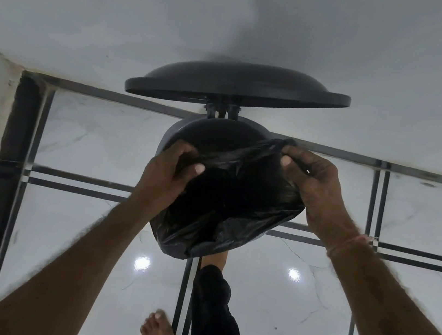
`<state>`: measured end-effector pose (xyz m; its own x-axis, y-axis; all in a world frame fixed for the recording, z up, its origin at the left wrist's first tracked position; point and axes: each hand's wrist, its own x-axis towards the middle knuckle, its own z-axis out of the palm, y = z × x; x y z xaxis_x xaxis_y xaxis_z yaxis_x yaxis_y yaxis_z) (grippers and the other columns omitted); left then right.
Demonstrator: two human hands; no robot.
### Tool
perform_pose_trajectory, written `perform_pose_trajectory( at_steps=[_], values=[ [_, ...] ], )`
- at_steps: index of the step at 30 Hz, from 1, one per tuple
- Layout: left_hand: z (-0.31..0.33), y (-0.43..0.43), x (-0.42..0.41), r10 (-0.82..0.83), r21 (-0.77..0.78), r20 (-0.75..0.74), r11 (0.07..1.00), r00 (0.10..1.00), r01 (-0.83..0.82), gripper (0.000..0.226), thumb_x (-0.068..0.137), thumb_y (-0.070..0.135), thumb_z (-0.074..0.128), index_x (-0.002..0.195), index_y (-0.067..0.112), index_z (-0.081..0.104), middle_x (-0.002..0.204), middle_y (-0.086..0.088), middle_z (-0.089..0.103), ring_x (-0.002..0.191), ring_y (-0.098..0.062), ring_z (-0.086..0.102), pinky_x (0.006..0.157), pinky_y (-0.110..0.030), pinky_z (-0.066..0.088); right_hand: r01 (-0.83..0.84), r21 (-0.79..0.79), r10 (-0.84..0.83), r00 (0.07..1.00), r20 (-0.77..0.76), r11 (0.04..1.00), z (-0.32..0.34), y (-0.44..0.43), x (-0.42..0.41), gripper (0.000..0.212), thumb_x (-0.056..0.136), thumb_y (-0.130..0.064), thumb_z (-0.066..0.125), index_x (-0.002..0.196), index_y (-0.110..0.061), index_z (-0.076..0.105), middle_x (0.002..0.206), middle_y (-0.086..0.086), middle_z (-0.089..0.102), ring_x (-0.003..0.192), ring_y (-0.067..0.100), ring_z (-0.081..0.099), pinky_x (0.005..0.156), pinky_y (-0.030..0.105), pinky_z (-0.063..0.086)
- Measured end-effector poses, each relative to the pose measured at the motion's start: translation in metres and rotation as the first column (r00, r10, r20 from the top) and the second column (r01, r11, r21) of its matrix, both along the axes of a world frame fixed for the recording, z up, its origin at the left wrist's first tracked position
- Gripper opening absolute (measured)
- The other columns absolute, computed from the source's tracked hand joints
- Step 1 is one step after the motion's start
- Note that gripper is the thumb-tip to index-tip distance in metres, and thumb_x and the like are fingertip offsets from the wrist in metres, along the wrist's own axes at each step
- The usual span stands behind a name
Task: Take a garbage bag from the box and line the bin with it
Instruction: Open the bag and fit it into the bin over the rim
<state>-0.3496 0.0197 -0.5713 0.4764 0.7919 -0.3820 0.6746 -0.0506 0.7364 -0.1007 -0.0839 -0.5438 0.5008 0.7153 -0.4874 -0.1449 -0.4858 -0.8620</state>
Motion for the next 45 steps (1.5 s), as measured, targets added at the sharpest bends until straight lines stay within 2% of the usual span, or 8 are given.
perform_pose_trajectory(
  at_steps=[6,11,16,20,25,32,39,45],
  values=[
    [-0.005,0.004,0.001,0.102,-0.228,0.085,0.97,0.991,-0.081,0.015,0.1,0.025,0.063,0.085,0.023,0.064,0.077,0.011,0.067,0.082,-0.012,0.068,0.072,-0.016,0.051,-0.027,-0.018,0.028,0.996,0.085,0.999,-0.002,0.0,0.004,0.027,0.093,-0.012,0.073,0.119,-0.007,0.075,0.113,0.004,0.077,0.109,0.016,0.072,0.106,0.04,0.055],
    [0.005,0.015,-0.021,0.58,-0.705,0.303,0.67,0.756,-0.231,0.025,0.102,0.032,0.053,0.098,0.018,0.073,0.089,0.001,0.079,0.084,-0.017,0.077,0.069,-0.03,0.062,-0.151,-0.065,0.157,0.982,0.105,0.986,-0.008,-0.003,0.001,0.036,0.092,-0.016,0.073,0.127,-0.007,0.072,0.123,0.01,0.074,0.117,0.024,0.07,0.105,0.042,0.056],
    [-0.003,0.032,-0.035,0.535,-0.631,0.336,0.739,0.775,-0.237,0.024,0.105,0.013,0.049,0.089,0.026,0.062,0.084,-0.003,0.068,0.07,-0.013,0.066,0.056,-0.022,0.053,-0.128,-0.034,0.13,0.989,0.064,0.991,-0.014,0.015,0.001,0.035,0.095,-0.018,0.071,0.128,-0.006,0.071,0.124,0.011,0.075,0.116,0.026,0.071,0.104,0.045,0.056],
    [-0.009,0.048,-0.039,0.379,-0.471,0.372,0.864,0.847,-0.18,0.046,0.103,-0.003,0.039,0.091,0.022,0.075,0.098,-0.002,0.074,0.093,-0.016,0.07,0.077,-0.022,0.055,-0.15,-0.035,0.154,0.978,0.144,0.988,-0.029,0.03,0.006,0.054,0.088,-0.052,0.072,0.128,-0.016,0.072,0.125,0.005,0.074,0.117,0.021,0.07,0.104,0.046,0.056],
    [-0.025,0.062,-0.028,0.324,-0.313,0.339,0.924,0.883,-0.219,0.03,0.107,0.011,0.046,0.125,0.014,0.07,0.13,-0.005,0.069,0.121,-0.019,0.066,0.099,-0.034,0.055,-0.185,-0.077,0.197,0.959,0.202,0.98,-0.052,0.048,0.012,0.081,0.082,-0.08,0.057,0.126,-0.013,0.065,0.118,0.009,0.073,0.112,0.022,0.071,0.1,0.047,0.058],
    [-0.051,0.083,-0.02,0.303,-0.323,0.162,0.916,0.939,-0.24,0.037,0.105,0.012,0.048,0.097,0.027,0.081,0.102,0.0,0.078,0.098,-0.016,0.073,0.089,-0.035,0.06,-0.222,-0.319,0.265,0.96,0.095,0.921,-0.067,0.066,0.022,0.099,0.067,-0.101,0.026,0.092,-0.019,0.076,0.099,0.01,0.076,0.105,0.028,0.072,0.1,0.043,0.055],
    [-0.047,0.052,-0.047,0.521,-0.53,0.099,0.749,0.848,-0.398,0.036,0.103,0.022,0.057,0.078,0.027,0.083,0.075,0.005,0.079,0.069,-0.01,0.075,0.059,-0.022,0.058,-0.158,-0.299,0.182,0.982,0.055,0.941,-0.062,0.026,0.028,0.063,0.105,-0.058,0.033,0.078,-0.012,0.067,0.08,0.002,0.069,0.075,0.009,0.067,0.07,0.017,0.052],
    [-0.035,-0.004,-0.051,0.741,-0.564,0.088,0.588,0.666,-0.58,0.02,0.103,0.012,0.056,0.09,0.022,0.068,0.061,0.01,0.068,0.047,-0.007,0.055,0.039,-0.016,0.041,-0.085,-0.244,0.09,0.996,0.01,0.966,-0.056,-0.012,0.018,0.048,0.099,-0.041,0.063,0.101,0.005,0.076,0.092,0.018,0.075,0.084,0.025,0.069,0.09,0.052,0.059]
  ],
)
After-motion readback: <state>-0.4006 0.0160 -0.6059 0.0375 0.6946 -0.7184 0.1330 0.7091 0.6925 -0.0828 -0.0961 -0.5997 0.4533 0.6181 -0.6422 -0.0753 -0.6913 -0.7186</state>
